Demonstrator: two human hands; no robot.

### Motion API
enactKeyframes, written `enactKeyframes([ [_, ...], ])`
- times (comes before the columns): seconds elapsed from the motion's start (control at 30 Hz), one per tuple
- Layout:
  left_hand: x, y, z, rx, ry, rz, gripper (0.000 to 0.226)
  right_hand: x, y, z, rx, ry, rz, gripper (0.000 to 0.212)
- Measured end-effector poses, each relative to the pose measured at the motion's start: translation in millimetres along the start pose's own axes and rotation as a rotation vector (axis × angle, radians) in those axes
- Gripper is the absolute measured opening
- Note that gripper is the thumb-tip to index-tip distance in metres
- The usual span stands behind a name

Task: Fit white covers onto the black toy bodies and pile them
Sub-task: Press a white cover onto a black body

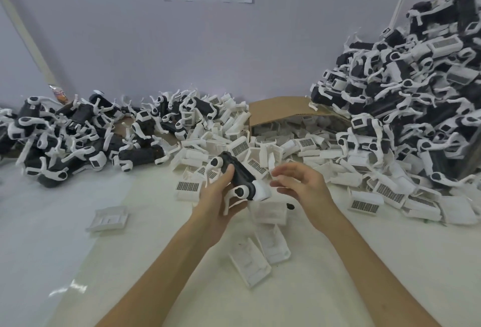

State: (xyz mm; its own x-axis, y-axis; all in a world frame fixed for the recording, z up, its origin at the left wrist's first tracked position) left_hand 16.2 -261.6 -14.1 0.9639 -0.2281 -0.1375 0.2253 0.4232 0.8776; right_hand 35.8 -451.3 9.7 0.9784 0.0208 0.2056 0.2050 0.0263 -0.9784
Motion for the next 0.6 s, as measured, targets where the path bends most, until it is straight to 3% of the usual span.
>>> enactKeyframes([
  [0.17,-3,-6,9,0.042,-0.037,-0.002,0.022,-5,5,22,-0.355,-0.249,0.029,0.016],
  [0.37,0,-4,4,-0.01,-0.015,0.014,0.036,-6,1,14,-0.618,-0.307,-0.007,0.021],
  [0.5,1,5,-1,-0.033,0.026,0.057,0.041,-7,15,11,-0.865,-0.381,0.088,0.039],
  [0.6,2,3,-2,-0.05,0.044,0.045,0.042,-6,19,12,-0.967,-0.354,0.073,0.027],
])
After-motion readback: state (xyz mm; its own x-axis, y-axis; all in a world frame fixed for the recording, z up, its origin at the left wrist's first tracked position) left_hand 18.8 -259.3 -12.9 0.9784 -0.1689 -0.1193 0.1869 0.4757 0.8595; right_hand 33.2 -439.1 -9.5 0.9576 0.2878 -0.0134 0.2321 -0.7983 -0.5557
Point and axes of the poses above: each hand's wrist, its own x-axis towards the middle knuckle, its own z-axis out of the palm, y = z × x, the point moved 9 cm from there along x, towards the middle knuckle, and after that the axes turned 5 degrees about -y, right-handed, at the moved point
